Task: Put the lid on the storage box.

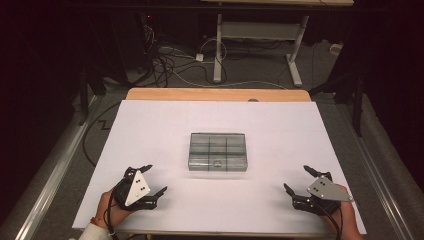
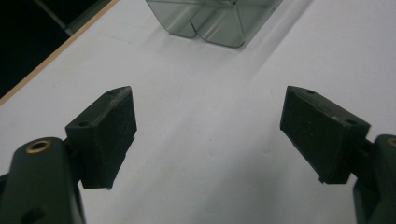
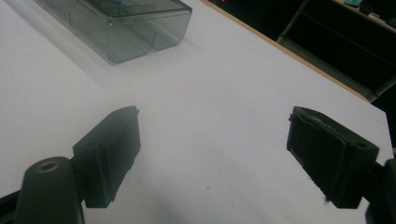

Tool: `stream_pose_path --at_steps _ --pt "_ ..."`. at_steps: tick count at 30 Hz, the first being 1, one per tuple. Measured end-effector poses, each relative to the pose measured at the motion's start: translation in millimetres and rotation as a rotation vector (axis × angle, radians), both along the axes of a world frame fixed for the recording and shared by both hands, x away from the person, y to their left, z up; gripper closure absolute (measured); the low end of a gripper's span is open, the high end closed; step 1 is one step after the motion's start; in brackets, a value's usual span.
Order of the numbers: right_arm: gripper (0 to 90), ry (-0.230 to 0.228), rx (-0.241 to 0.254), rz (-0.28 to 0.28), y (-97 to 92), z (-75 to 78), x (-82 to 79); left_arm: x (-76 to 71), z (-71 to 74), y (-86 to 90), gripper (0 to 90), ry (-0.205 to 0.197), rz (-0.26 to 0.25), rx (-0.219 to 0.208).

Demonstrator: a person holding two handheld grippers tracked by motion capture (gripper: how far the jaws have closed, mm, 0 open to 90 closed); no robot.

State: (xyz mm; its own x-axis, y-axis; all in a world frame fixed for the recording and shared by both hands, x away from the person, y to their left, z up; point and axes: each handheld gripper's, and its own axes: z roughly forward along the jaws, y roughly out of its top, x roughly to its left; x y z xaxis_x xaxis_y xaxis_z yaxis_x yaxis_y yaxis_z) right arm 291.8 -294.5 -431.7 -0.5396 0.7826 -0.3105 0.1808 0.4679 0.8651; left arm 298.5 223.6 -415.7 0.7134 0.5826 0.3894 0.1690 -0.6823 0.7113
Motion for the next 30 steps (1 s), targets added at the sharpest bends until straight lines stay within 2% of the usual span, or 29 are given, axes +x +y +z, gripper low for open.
stream_pose_path --at_steps 5,9,11,12,13,15,22,30 --pt "17.9 0.014 0.012 -0.022 -6.2 -7.4 -2.3 -1.3 -7.3 7.5 18.3 0.031 0.016 0.006" --pt "17.9 0.011 -0.006 -0.037 -9.3 -12.1 -5.7 -2.6 -11.1 13.4 18.3 0.056 0.031 -0.005" --pt "18.0 0.024 0.019 -0.034 -12.1 -13.7 -7.1 -3.6 -12.4 14.5 18.3 0.063 0.035 -0.012" --pt "18.1 0.035 0.032 -0.028 -13.0 -14.9 -7.2 -4.3 -12.9 14.5 18.3 0.061 0.038 -0.007" --pt "18.0 0.036 0.024 -0.031 -12.9 -16.0 -7.5 -4.6 -13.0 14.5 18.3 0.062 0.038 -0.01" --pt "17.9 0.028 0.01 -0.026 -12.4 -15.4 -8.3 -5.4 -12.9 13.9 18.3 0.061 0.037 -0.008" --pt "17.9 0.009 0.012 -0.016 -10.4 -12.4 -11.0 -6.5 -11.9 13.5 18.3 0.054 0.029 -0.017" --pt "17.9 0.008 0.006 -0.01 -8.0 -11.7 -11.0 -6.2 -11.2 14.4 18.3 0.053 0.031 -0.022"
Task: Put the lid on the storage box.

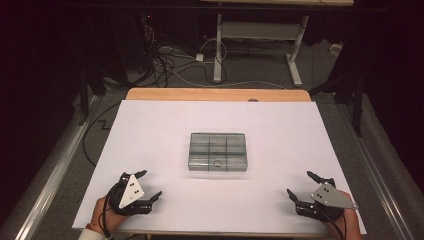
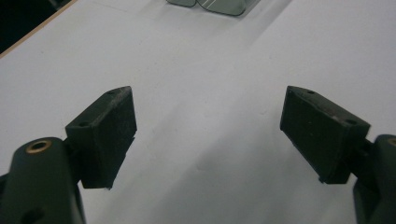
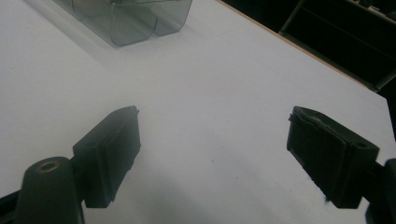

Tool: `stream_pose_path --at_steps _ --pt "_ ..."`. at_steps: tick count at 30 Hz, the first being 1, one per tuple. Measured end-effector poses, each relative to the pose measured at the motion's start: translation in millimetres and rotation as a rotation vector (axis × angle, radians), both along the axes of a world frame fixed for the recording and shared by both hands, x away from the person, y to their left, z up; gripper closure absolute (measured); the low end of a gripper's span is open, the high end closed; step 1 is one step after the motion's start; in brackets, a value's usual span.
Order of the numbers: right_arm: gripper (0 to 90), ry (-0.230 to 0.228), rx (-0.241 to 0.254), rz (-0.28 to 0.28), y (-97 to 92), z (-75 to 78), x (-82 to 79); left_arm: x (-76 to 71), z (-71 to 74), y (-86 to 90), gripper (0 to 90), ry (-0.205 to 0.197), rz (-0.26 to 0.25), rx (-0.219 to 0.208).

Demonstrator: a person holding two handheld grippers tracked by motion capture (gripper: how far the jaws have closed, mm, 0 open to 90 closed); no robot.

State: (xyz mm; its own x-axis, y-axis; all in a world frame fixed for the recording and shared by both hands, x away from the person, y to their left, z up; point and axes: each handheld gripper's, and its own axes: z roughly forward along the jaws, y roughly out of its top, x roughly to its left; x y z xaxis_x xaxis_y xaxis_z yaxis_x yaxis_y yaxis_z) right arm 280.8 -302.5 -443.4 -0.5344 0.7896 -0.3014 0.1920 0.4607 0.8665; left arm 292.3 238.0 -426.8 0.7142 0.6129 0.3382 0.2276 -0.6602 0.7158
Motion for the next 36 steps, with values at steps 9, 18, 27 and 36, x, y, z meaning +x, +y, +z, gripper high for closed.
stream_pose_path --at_steps 9,18,27,36 --pt "17.9 -0.004 -0.004 0.002 0.4 0.7 -1.0 -0.5 0.6 -2.0 18.3 0.0 -0.007 0.001" --pt "17.9 -0.009 -0.004 0.006 2.0 2.1 -1.7 0.6 1.4 -2.9 18.3 -0.002 -0.012 -0.004" --pt "17.9 -0.01 -0.002 0.007 2.1 2.2 -1.3 3.1 1.0 -3.9 18.3 0.004 -0.011 -0.005" --pt "17.6 -0.011 -0.005 0.007 3.2 2.4 -0.5 4.2 2.1 -3.5 18.3 0.002 -0.01 -0.015"
